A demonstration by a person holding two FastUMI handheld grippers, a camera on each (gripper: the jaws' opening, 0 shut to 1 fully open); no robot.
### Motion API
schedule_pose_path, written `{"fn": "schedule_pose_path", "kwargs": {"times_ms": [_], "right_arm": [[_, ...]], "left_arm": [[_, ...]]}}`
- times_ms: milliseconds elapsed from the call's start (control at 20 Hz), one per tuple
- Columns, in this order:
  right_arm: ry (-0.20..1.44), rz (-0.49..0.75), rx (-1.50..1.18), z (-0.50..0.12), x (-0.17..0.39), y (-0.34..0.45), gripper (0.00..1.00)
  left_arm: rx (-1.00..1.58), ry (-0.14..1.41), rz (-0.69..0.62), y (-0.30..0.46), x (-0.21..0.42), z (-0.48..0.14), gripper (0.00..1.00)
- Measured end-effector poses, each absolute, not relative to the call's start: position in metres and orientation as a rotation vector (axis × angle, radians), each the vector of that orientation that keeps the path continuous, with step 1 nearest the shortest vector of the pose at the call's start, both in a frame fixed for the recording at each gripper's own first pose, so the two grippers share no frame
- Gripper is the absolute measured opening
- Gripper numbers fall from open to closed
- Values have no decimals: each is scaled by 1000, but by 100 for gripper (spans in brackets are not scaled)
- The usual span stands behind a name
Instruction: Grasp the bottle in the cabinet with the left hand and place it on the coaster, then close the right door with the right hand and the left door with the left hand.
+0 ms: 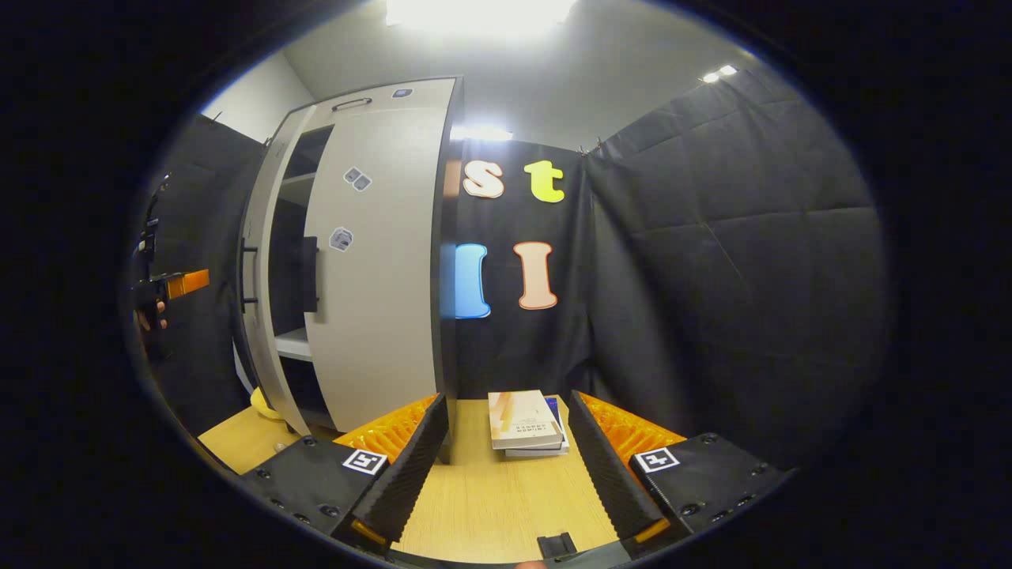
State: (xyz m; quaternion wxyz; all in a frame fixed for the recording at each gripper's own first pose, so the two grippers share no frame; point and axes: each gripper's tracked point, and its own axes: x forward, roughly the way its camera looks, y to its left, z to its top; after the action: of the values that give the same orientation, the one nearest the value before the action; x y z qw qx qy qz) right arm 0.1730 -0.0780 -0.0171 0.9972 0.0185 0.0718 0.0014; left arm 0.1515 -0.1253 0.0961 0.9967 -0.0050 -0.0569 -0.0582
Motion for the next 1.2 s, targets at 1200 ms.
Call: {"fn": "schedule_pose_path", "kwargs": {"times_ms": [1200], "right_arm": [[62, 74, 35, 33, 81, 2, 98]], "left_arm": [[60, -73, -89, -41, -8, 77, 89]]}}
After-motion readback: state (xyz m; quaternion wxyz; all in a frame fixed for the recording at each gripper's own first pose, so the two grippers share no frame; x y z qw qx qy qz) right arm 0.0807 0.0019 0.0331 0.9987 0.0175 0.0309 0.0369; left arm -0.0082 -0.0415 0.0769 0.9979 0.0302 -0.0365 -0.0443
